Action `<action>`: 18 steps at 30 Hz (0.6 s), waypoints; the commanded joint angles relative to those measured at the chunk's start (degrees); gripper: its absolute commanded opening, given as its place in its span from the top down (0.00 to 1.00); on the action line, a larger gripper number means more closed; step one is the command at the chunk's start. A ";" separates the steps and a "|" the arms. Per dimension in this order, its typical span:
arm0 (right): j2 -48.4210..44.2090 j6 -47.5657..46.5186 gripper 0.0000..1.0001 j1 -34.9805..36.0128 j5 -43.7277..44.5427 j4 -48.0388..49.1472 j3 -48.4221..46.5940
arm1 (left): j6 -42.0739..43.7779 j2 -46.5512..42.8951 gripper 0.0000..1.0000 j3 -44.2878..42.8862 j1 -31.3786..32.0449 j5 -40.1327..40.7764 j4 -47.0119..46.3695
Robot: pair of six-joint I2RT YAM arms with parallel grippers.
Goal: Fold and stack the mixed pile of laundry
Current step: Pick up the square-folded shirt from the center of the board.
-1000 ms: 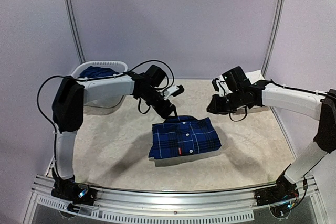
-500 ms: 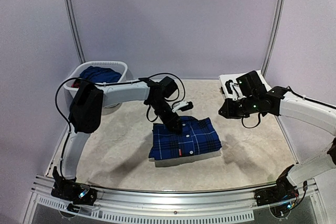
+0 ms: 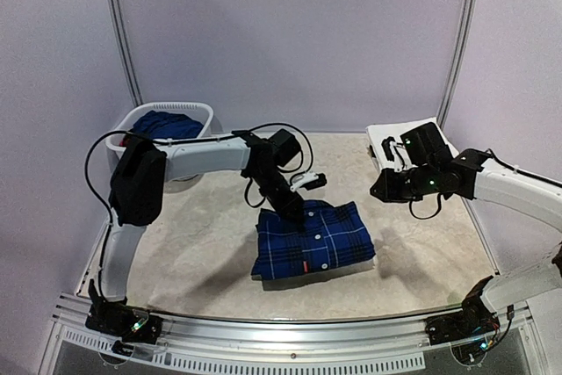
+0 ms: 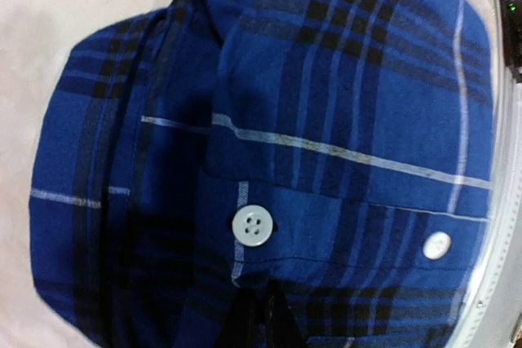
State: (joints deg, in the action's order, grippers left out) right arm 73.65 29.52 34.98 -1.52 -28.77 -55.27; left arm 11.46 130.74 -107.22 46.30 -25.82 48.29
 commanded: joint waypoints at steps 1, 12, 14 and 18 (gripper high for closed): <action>-3.66 0.53 0.85 0.24 0.97 -1.06 0.55 | -3.21 -9.18 1.00 2.17 2.66 2.03 -2.15; -8.97 -1.56 0.85 0.27 -6.75 1.42 1.47 | -7.43 -13.60 1.00 -0.09 1.68 6.07 -4.29; -8.84 -1.80 0.85 0.28 -7.27 1.78 1.48 | -8.39 -13.80 1.00 -0.89 1.16 5.94 -5.43; -8.36 -2.40 0.85 0.27 -9.07 3.17 1.32 | -9.30 -12.71 1.00 -4.68 0.08 5.09 -5.33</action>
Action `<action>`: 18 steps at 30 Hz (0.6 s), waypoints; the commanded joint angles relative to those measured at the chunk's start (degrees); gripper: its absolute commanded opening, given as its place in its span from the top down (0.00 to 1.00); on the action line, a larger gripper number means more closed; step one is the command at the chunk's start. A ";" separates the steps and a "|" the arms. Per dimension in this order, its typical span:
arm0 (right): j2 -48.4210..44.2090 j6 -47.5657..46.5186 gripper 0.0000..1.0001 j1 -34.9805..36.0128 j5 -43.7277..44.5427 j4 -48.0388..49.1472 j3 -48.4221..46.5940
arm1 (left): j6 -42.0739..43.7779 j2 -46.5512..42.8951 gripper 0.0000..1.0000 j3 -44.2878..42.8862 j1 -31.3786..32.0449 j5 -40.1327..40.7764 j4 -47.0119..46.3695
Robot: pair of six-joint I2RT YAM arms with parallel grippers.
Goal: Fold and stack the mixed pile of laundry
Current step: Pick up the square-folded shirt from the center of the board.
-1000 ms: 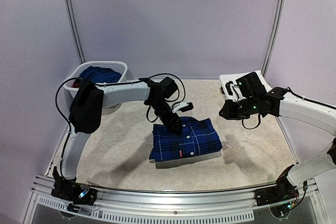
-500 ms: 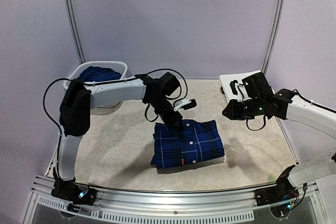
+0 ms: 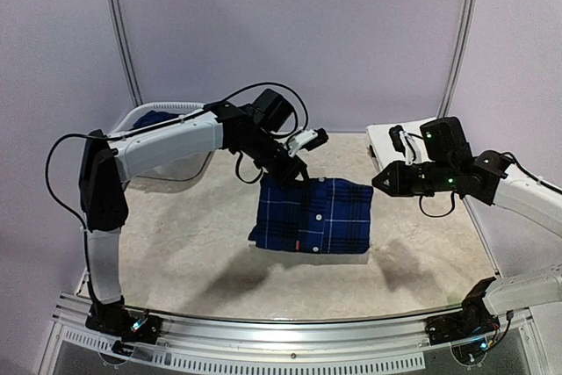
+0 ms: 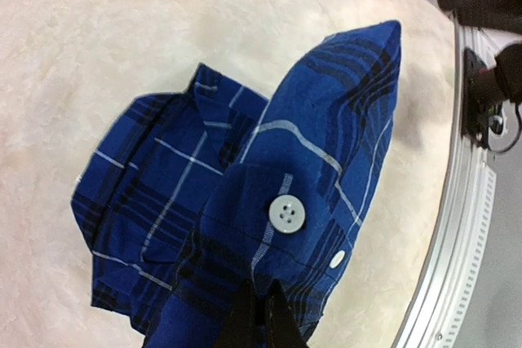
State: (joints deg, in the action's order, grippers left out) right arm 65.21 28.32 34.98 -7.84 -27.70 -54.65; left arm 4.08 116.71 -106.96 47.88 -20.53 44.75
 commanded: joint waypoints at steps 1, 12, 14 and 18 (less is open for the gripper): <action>0.22 -1.51 0.85 0.26 -2.91 2.39 0.58 | -2.03 2.17 1.00 -6.31 -1.67 -0.28 -1.51; 5.52 -4.04 0.85 0.27 -10.04 9.50 0.20 | -2.56 13.99 1.00 -20.08 -6.22 -0.03 0.07; 8.51 -3.93 0.86 0.27 -11.38 11.55 0.02 | -2.43 16.88 1.00 -22.98 -7.31 -0.26 0.29; 15.06 -4.05 0.86 0.39 -12.76 14.13 -1.90 | -3.11 22.17 1.00 -26.77 -10.09 -1.59 -1.88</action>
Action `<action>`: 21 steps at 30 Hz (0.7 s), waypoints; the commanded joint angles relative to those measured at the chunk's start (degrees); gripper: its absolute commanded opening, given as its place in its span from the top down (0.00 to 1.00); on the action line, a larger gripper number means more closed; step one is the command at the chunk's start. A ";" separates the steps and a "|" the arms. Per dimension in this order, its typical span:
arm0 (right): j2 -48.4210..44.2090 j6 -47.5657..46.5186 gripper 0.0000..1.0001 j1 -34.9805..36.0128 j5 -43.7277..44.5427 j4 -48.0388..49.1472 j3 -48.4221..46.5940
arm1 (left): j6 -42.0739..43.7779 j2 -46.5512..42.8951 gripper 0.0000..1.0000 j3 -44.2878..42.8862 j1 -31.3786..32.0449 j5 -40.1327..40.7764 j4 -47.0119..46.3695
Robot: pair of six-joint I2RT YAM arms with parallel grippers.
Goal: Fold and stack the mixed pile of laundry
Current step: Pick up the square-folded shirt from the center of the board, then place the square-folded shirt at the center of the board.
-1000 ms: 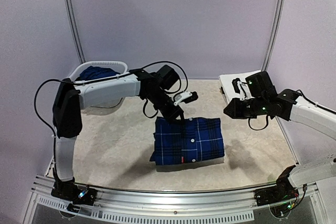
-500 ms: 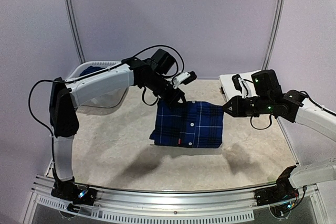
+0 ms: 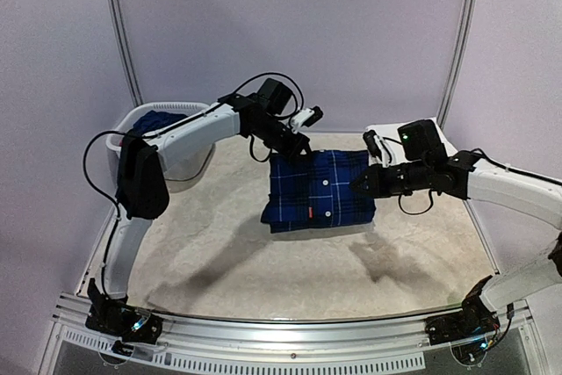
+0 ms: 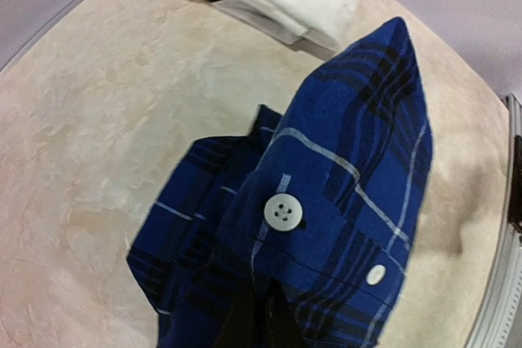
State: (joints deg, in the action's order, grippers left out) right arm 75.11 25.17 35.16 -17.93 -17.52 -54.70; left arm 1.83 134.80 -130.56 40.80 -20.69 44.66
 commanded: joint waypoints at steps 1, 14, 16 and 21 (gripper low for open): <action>6.46 -1.00 0.87 0.18 -2.56 4.14 -2.67 | -1.34 5.39 1.00 -3.86 -3.81 -1.60 -2.63; 24.78 -0.71 0.89 0.71 -6.03 6.24 -13.98 | -3.01 17.99 1.00 -12.99 -9.07 -9.64 -4.95; 26.72 -0.67 0.89 1.18 -5.87 5.85 -15.56 | -2.95 18.00 1.00 -12.30 -8.80 -12.28 -6.57; 30.01 -0.23 0.90 1.56 -5.29 6.06 -18.08 | -0.69 18.57 1.00 -12.90 -7.09 -12.12 -7.80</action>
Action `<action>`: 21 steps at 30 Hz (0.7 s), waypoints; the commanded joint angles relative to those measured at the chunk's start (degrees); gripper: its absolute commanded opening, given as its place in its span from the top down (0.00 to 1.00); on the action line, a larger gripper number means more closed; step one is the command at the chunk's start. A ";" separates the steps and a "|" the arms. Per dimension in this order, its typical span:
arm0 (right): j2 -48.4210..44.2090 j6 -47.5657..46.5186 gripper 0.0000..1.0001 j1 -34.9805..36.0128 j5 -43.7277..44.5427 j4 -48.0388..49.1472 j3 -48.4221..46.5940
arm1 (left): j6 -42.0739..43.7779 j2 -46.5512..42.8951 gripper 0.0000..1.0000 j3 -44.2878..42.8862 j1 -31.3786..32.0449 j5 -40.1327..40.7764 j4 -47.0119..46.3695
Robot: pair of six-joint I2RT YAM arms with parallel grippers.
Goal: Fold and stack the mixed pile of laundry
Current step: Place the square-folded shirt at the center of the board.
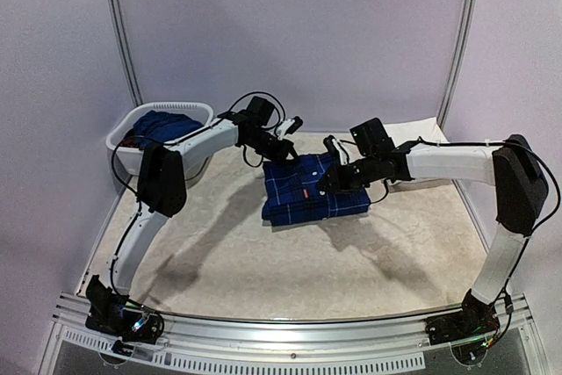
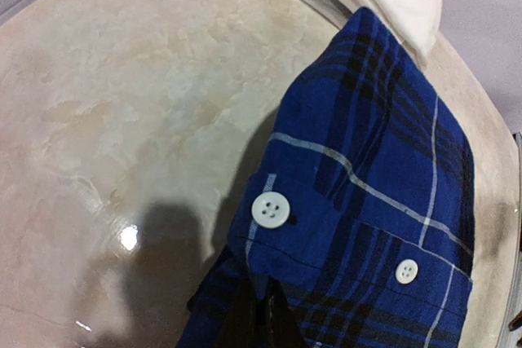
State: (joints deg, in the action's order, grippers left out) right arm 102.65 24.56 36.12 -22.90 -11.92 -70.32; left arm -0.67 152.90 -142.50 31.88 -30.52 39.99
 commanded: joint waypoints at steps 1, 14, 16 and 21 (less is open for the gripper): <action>3.51 0.54 0.90 0.62 -0.08 0.70 -2.76 | 1.91 0.66 1.00 -1.04 1.94 -2.01 -3.28; 16.94 3.76 0.92 0.61 4.52 2.27 -2.90 | 1.90 1.30 0.96 -0.55 1.61 2.05 -4.72; 18.45 4.49 0.93 0.54 5.30 2.32 -2.72 | 1.50 0.92 0.91 -0.58 1.61 2.26 -4.61; 18.85 5.58 0.93 0.55 5.67 2.11 -2.97 | 0.93 -4.19 0.58 3.59 1.85 1.82 -4.67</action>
State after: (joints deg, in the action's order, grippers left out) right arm 118.72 28.73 36.42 -19.81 -7.01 -73.95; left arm 0.60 152.81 -142.17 33.36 -29.08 36.23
